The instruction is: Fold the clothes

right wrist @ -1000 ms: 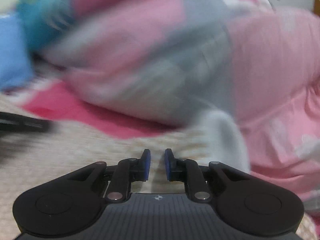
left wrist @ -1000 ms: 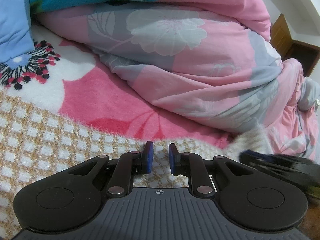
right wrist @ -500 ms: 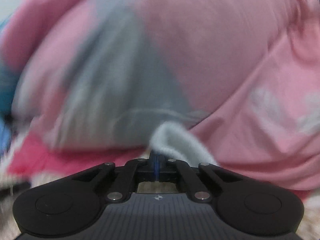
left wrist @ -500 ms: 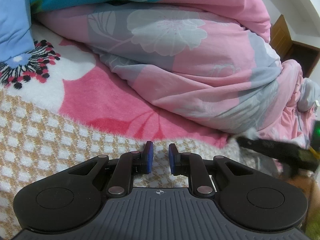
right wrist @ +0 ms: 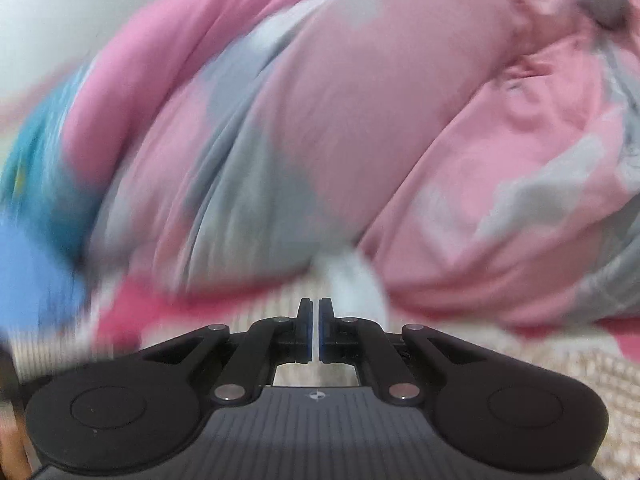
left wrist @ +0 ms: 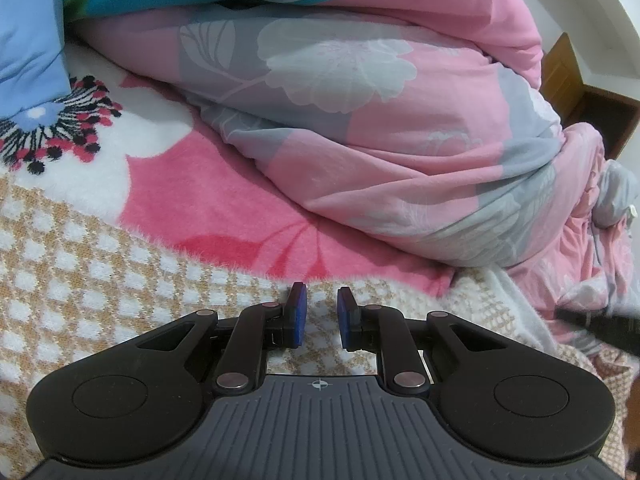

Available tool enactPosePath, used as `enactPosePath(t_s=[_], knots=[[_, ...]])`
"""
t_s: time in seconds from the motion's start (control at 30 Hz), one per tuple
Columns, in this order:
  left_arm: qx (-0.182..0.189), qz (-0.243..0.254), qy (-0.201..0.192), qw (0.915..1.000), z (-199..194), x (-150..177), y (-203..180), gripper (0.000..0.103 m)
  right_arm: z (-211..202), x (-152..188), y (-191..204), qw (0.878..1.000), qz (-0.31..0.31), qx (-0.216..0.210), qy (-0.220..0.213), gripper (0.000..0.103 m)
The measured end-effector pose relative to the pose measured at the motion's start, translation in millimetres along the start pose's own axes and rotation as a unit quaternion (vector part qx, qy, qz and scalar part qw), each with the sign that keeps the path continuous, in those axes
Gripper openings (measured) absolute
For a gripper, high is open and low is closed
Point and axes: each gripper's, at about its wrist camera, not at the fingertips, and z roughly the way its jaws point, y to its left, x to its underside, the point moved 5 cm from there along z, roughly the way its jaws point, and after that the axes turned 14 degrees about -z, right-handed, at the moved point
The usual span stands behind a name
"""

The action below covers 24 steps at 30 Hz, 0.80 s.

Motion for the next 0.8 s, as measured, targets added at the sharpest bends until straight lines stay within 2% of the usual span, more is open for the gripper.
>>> enactPosePath(t_s=[0.13,0.2,0.3,0.47,0.6,0.67,0.73,0.8], knots=[[0.001,0.001,0.000,1.0000,0,0,0,0.016,33,38,15,0.995,-0.071,0.040,0.062,0.000],[0.001,-0.001,0.000,1.0000,-1,0,0,0.016,41,36,-4,0.997,-0.023,0.053,0.042,0.000],[0.003,-0.004,0.001,1.0000,-1,0,0,0.017,17,27,-22,0.996,0.063,0.056,0.008,0.000],[0.012,-0.015,0.008,0.9998,-1,-2,2,0.018,-93,37,-24,0.993,0.096,0.060,-0.015,0.000],[0.029,-0.028,0.004,0.9992,-9,-7,2,0.025,-203,74,-10,0.988,0.141,0.058,-0.023,0.000],[0.035,-0.032,-0.005,0.9989,-18,-9,0,0.033,-256,99,-2,0.987,0.145,0.067,-0.014,0.000],[0.039,-0.013,-0.028,0.9987,-41,-14,-11,0.037,-290,117,10,0.990,0.122,0.073,0.005,0.000],[0.042,0.021,-0.042,0.9980,-66,-15,-25,0.038,-294,125,25,0.994,0.090,0.059,0.017,0.000]])
